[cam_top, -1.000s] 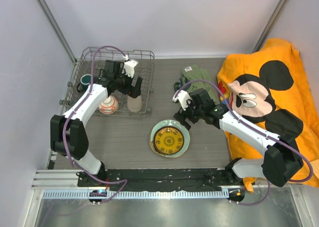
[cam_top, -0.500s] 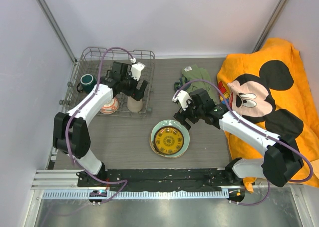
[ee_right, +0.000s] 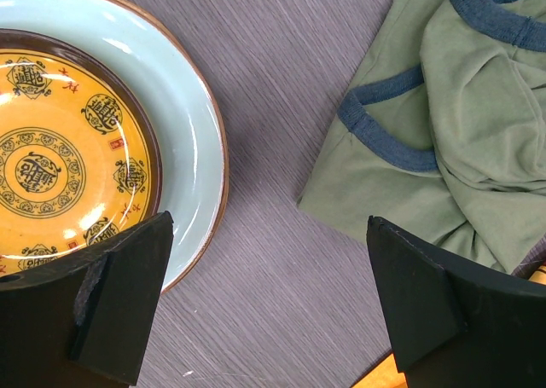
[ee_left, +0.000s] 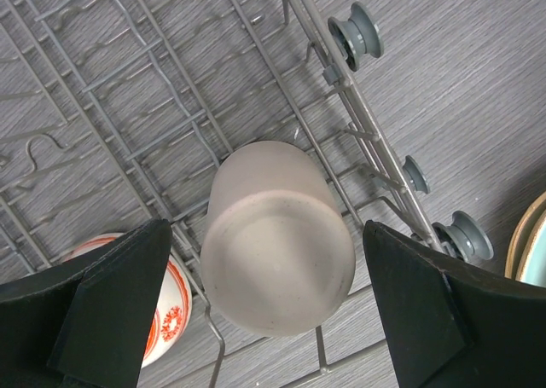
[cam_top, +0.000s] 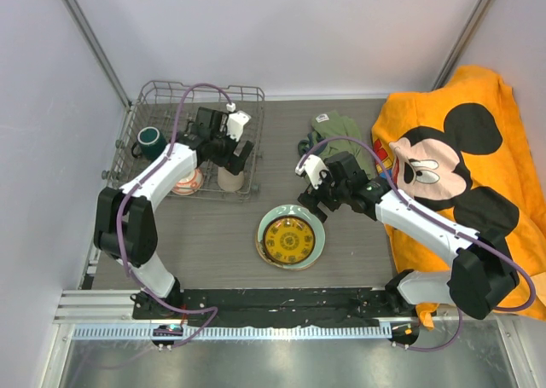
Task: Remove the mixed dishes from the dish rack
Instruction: Pick up the cup from the dish rack.
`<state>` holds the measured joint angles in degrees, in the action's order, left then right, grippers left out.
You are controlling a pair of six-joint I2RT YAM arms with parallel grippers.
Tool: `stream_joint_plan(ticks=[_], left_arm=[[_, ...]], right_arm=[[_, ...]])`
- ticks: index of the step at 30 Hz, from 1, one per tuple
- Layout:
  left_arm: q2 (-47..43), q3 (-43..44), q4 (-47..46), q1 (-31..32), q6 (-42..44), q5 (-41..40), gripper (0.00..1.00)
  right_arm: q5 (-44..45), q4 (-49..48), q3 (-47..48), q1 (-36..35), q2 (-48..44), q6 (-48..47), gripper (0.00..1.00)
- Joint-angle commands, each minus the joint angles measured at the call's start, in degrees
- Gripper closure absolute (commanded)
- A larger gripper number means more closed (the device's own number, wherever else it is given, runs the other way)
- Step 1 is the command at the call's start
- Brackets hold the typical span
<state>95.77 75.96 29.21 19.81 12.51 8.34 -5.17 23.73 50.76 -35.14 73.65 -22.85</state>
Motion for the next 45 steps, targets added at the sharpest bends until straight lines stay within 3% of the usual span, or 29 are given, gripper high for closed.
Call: stream_joint_plan(ticks=[1,12,23,26,29,32,36,39,45], left_arm=[[0.6,1.6,-0.6,0.2,0.8,-0.9,0.01],[1.3,3.7,1.6,0.2,0.5,1.1,0.34],[-3.6,7.5,5.5,0.2,1.9,2.3,0.43],[-5.6,8.4,6.4,0.2,2.1,2.0,0.49],[-8.2,8.9,6.9,0.1,1.7,2.6,0.62],[-11.4,8.5,6.9,-0.7,0.6,6.1,0.78],[-14.1,8.9,6.8,-4.0,-5.7,20.3,0.94],[-15.3,8.5,3.1,-9.2,-15.0,32.2,0.96],[-15.7,5.3,-8.7,-12.2,-29.5,43.8,0.97]], right_arm=[[0.6,-1.8,-0.2,-0.2,-0.3,-0.9,0.01],[0.8,-1.6,-0.2,-0.2,0.1,-0.9,0.00],[0.9,-1.6,-0.2,-0.2,0.4,-1.0,0.00],[0.9,-1.6,-0.1,-0.2,0.4,-0.7,0.00],[0.9,-1.7,0.1,-0.2,0.2,-0.2,0.01],[0.3,-2.1,0.7,-0.2,-0.9,1.0,0.00],[-0.9,-3.9,1.9,-0.1,-3.2,3.4,0.00],[-2.8,-7.0,3.3,0.0,-4.8,5.7,0.00],[-5.8,-13.7,6.9,-0.1,-5.4,11.2,0.01]])
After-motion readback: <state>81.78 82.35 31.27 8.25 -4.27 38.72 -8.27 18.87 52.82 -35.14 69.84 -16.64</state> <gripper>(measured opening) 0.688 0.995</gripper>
